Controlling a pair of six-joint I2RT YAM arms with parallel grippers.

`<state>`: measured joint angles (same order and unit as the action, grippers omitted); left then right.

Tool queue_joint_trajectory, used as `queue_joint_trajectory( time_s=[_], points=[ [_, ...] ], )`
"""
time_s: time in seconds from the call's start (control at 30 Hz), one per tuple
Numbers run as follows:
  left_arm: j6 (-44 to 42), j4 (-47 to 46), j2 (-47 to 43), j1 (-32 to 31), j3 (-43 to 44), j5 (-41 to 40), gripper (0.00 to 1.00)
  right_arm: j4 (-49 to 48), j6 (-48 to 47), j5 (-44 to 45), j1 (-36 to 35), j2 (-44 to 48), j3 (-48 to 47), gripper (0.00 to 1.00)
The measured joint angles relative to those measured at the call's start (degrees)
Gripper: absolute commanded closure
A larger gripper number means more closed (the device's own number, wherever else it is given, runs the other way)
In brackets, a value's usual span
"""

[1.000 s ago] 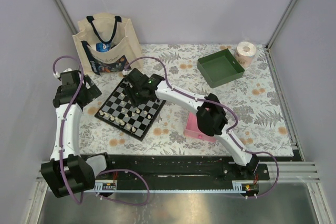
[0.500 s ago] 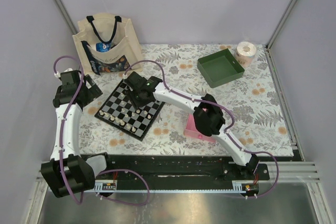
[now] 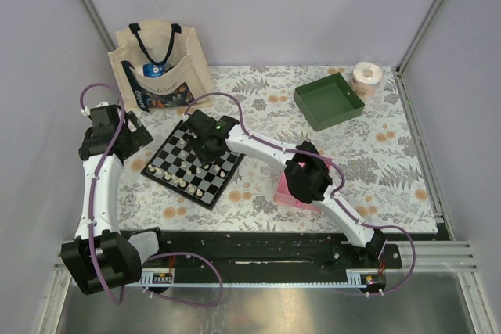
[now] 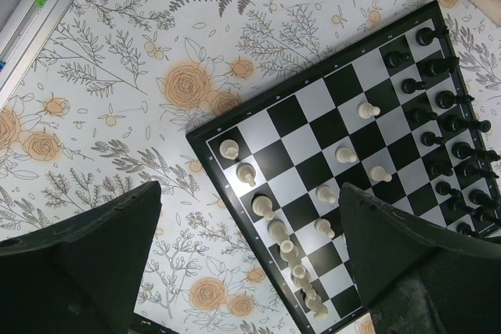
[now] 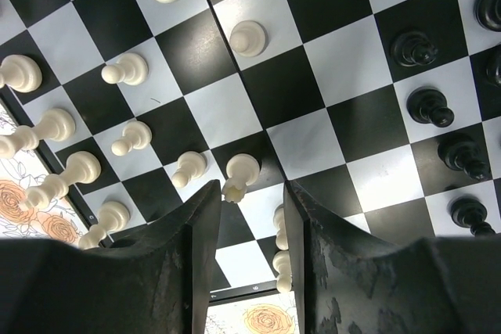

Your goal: Set up the chess pieces on the board

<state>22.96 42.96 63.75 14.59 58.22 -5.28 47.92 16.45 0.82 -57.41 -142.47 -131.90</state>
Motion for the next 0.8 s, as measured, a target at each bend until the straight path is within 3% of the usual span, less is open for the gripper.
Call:
queue_joint_trajectory(
  time_s=[0.63,0.73,0.8],
  points=[
    [0.0,0.0,0.1,0.0,0.0,0.6,0.01,0.0,-0.2,-1.1,0.0,-0.9,-1.8,0.59],
    [0.0,0.0,0.1,0.0,0.0,0.6,0.01,0.0,-0.2,-1.4,0.0,-1.5,-1.9,0.61],
    [0.0,0.0,0.1,0.0,0.0,0.6,0.01,0.1,-0.2,-1.5,0.0,-1.7,-1.9,0.68]
  ],
)
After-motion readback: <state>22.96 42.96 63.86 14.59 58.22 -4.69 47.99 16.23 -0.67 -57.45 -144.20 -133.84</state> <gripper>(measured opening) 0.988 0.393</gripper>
